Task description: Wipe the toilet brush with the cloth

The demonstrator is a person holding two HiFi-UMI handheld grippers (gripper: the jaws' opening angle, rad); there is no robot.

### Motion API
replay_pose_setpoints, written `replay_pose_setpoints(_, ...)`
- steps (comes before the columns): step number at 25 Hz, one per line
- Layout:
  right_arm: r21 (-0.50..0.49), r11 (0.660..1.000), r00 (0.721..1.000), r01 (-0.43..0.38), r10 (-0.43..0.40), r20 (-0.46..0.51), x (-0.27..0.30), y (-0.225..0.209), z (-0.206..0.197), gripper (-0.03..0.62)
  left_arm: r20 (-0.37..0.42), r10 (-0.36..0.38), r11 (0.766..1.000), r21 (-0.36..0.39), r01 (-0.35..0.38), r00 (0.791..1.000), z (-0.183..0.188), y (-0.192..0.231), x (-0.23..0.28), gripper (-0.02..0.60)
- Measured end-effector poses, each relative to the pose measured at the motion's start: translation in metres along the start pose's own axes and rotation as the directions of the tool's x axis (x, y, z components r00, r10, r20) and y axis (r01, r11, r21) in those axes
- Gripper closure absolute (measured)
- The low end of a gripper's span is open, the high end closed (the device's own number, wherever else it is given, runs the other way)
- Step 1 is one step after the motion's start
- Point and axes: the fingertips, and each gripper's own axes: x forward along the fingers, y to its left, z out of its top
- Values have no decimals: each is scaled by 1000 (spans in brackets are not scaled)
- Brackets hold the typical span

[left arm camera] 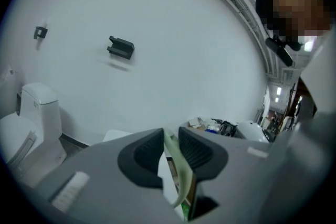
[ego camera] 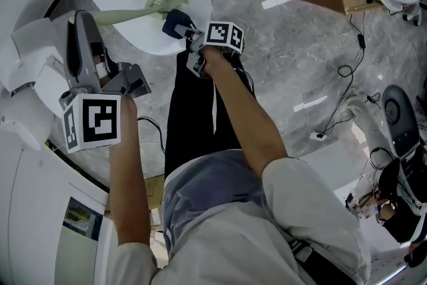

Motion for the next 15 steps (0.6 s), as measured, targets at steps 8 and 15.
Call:
replay_pose_setpoints(8, -61, 992, 993, 110, -113, -41, -6, 0, -1, 510, -3, 5, 1000, 1, -5, 1000, 1, 1, 1, 581)
replay_pose_setpoints(15, -109, 989, 995, 97, -98, -8, -8, 37, 16, 510, -6, -8, 1000, -5, 8, 1000, 4, -1, 5, 581)
